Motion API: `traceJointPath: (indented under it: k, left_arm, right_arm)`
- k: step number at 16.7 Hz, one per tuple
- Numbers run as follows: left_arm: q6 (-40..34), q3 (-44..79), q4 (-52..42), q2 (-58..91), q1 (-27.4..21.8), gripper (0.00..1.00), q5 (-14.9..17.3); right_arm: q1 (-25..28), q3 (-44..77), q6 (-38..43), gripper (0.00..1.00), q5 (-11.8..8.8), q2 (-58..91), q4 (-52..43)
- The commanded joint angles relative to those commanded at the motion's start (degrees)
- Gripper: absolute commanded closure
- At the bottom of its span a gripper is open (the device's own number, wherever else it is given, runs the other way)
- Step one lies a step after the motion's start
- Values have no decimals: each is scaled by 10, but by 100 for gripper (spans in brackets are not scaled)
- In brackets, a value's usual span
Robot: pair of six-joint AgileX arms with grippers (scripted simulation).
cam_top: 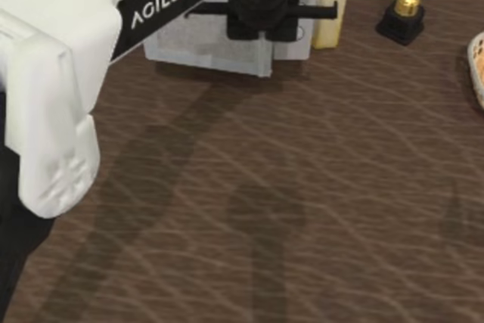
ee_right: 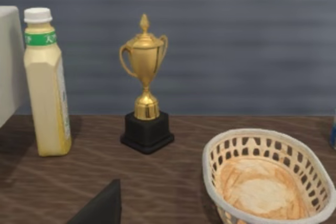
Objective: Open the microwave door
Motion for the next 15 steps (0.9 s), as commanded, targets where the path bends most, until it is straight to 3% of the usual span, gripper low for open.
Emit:
traceJointPath:
  k: [8,15]
  left_arm:
    - [56,-114,60,-69,10,100,23]
    - [61,-124,66,-76,10,100,26]
  right_arm:
    - [0,0,0,0,0,0,0]
    - [0,0,0,0,0,0,0]
